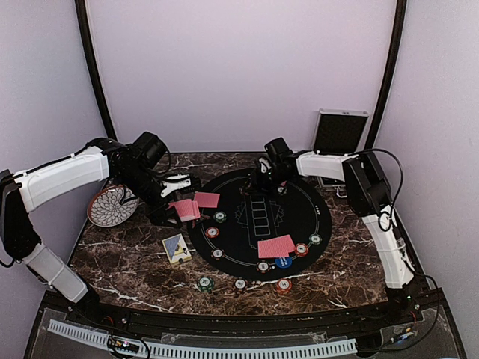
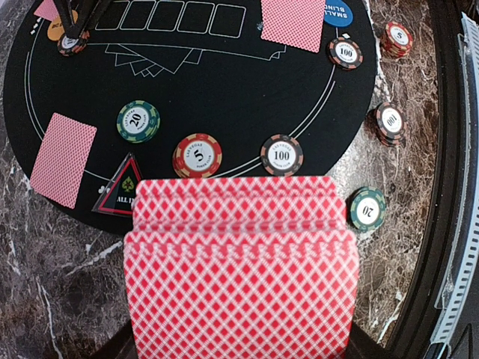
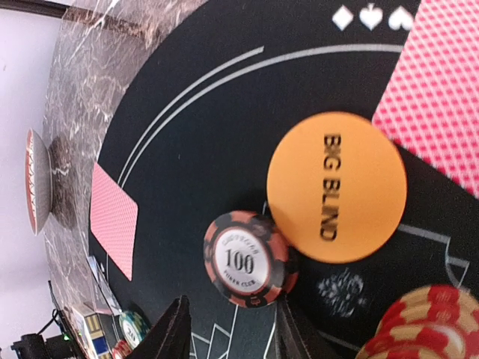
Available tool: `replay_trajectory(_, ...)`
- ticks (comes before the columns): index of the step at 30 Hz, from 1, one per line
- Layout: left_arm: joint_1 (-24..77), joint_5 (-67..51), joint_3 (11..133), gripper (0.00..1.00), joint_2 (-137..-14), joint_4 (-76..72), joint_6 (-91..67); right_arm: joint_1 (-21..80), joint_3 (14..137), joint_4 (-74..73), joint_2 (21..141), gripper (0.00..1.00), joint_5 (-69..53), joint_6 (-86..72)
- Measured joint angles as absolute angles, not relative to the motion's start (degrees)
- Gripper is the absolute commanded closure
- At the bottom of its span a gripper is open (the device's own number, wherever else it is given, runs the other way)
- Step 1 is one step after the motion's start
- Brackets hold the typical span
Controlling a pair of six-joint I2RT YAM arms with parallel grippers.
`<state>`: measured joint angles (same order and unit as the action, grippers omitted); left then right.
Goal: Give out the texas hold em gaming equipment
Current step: Adjust the poker chips pile in the big blind area.
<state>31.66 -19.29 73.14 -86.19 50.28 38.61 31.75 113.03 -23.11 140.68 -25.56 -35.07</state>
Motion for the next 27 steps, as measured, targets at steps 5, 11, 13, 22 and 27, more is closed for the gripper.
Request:
replay_trajectory(5, 31.7, -19.2, 73.1, 1.0, -86.2, 50.3, 38.6, 31.2, 115.5, -22.7, 142.3, 0.58, -26.0, -35.7)
replay_trajectory(11, 31.7, -19.2, 73.1, 1.0, -86.2, 50.3, 38.6, 31.2, 115.3, -22.3, 142.0, 0.54, -26.5, -35.6)
replay_trajectory(13, 31.7, -19.2, 73.1, 1.0, -86.2, 50.3, 38.6, 31.2, 113.5, -22.2, 140.7, 0.53, -26.6, -35.3)
replay_trajectory(22, 31.7, -19.1, 73.1, 1.0, -86.1, 50.3, 38.6, 31.2, 96.1, -19.1, 125.9, 0.53, -27.1, -34.3)
replay_trajectory(27, 31.7, -19.2, 73.1, 1.0, -86.1, 50.3, 38.6, 30.7, 91.0, -16.9, 124.4, 0.53, -27.3, -34.3)
